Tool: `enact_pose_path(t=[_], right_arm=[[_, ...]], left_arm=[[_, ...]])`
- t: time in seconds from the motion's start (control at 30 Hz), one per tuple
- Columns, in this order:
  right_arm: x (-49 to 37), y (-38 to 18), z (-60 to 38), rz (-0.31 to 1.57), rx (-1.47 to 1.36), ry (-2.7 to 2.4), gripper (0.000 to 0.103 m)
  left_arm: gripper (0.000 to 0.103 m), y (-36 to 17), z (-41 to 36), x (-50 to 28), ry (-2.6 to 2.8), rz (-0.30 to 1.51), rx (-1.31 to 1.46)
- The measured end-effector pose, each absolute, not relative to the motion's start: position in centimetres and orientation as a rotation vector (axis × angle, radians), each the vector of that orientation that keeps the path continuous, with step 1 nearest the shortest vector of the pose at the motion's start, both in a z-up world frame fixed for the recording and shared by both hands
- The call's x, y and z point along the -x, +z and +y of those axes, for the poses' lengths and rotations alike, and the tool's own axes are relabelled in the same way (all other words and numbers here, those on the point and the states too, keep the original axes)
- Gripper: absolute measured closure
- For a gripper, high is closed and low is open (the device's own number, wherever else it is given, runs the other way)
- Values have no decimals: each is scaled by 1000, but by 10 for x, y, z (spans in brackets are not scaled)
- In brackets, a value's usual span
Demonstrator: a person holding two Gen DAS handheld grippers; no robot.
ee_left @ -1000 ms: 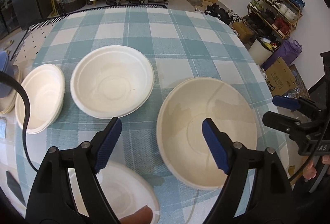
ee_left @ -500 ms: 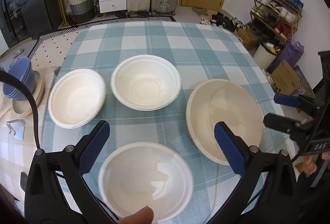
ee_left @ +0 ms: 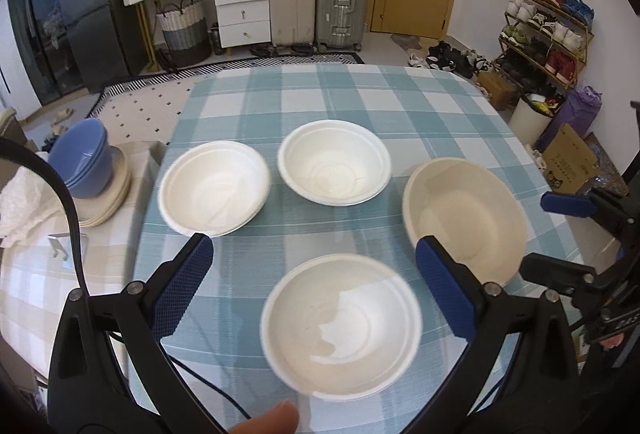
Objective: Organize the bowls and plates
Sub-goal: 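Move the left gripper to a white bowl rim while the right gripper reaches another white bowl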
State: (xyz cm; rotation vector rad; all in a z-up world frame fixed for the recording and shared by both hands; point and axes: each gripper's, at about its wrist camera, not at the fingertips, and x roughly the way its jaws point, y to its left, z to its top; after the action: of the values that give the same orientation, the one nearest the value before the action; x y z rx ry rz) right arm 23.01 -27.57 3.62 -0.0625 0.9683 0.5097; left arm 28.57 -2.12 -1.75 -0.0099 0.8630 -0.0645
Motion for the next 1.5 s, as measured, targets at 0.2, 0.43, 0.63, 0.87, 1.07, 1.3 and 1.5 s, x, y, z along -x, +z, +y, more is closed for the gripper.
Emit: enact_pose_path(t=[0.2,0.43,0.63,0.87,1.07,1.3,1.5], right_arm=[[-220,40,-263,953,59,551,10],[-213,37,-252,948,42,583,10],[-205,34,-245,949,32,609,10],[-192,39,-239,924,57,621,10],[-184,39,-234,899,88,618,10],[-182,27,-229,889,118,631,10],[-186,17,-225,903,104,637,10]], left_arm=[[2,-23,-6,-270,-37,861,30],[2,-35,10,-251,-22,848,64],[2,-43,16,-236,-11,824,63],[2,-49,25,-224,6,796,94],[2,-57,27,-219,30,778,85],[2,-70,30,-217,36,772,108],[2,-79,33,-214,49,767,124]])
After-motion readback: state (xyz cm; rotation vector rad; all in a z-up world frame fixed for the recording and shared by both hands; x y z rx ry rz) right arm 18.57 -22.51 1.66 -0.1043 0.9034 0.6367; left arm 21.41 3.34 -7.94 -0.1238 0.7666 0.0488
